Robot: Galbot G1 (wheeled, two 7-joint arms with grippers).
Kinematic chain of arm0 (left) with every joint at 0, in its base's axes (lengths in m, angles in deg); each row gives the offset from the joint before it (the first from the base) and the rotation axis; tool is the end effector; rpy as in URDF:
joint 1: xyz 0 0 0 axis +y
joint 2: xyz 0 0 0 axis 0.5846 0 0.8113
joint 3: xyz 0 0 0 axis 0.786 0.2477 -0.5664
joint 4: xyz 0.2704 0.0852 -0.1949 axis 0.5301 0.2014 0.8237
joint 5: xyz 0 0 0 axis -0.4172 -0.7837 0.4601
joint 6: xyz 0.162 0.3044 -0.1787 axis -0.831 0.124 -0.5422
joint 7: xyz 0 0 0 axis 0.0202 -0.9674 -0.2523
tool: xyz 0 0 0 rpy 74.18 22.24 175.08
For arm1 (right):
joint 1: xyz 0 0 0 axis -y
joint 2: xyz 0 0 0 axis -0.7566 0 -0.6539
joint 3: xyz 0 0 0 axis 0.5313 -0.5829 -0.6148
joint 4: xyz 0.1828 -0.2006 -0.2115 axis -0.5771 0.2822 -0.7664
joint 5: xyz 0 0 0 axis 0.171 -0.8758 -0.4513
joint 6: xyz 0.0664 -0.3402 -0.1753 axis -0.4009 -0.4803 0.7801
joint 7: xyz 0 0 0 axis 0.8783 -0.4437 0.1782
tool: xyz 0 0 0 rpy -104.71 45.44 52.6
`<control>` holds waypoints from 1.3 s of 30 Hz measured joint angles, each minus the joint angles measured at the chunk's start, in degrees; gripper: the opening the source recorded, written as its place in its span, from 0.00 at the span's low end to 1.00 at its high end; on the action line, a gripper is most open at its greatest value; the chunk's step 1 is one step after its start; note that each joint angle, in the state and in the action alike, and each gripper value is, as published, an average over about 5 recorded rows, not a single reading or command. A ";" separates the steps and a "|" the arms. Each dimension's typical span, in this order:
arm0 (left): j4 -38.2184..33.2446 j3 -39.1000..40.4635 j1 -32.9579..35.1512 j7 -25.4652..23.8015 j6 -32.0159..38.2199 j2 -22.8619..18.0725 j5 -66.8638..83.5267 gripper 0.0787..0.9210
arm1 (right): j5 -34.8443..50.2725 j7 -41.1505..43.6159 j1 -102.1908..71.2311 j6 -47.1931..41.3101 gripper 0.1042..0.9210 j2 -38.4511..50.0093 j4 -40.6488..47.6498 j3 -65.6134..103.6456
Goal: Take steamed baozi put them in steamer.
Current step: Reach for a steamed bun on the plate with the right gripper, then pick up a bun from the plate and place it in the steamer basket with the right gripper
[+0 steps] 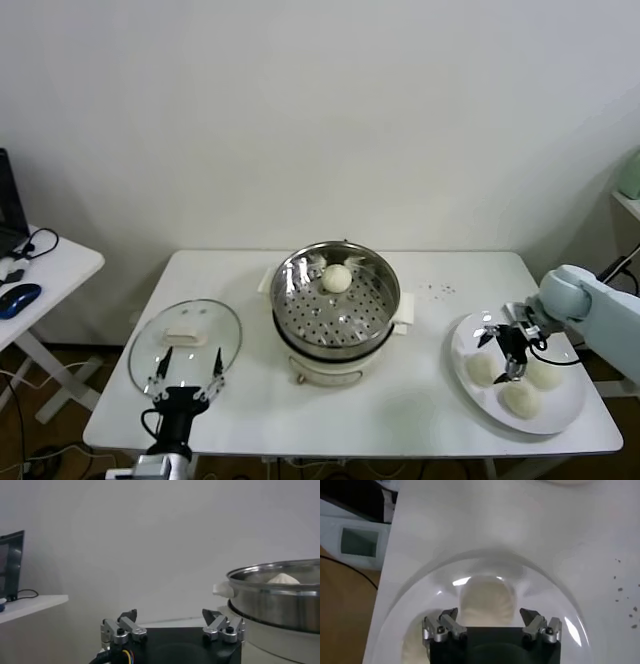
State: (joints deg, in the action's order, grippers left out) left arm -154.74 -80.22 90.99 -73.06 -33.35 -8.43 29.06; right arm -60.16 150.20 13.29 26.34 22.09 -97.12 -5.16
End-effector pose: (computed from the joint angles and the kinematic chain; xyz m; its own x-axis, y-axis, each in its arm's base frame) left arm 0.1771 0.0311 -0.3445 -0.9949 -0.0769 0.0652 -0.0674 0.9883 0.1366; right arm 0.5047 -0.2244 -0.2482 -0.0164 -0.1857 0.9825 -0.9956 -0.0881 -0.0333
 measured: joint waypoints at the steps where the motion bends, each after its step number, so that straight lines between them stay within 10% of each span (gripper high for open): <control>1: 0.07 -0.02 -0.02 0.01 0.00 -0.04 0.02 0.88 | -0.21 -0.01 -0.07 0.03 0.88 -0.22 0.21 0.03; 24: 0.75 0.02 -0.46 0.17 -0.08 -0.42 0.02 0.88 | 0.43 0.26 0.00 -0.36 0.77 -1.13 1.35 0.35; 39: 0.43 0.55 -1.20 0.31 -0.54 -0.56 -0.47 0.88 | 19.04 0.51 18.81 -5.49 0.77 0.02 1.04 -10.91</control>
State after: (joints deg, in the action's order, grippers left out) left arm -154.32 -79.67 89.79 -72.75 -33.89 -8.99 28.59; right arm -41.12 150.70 32.10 20.85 22.11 -96.09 -16.07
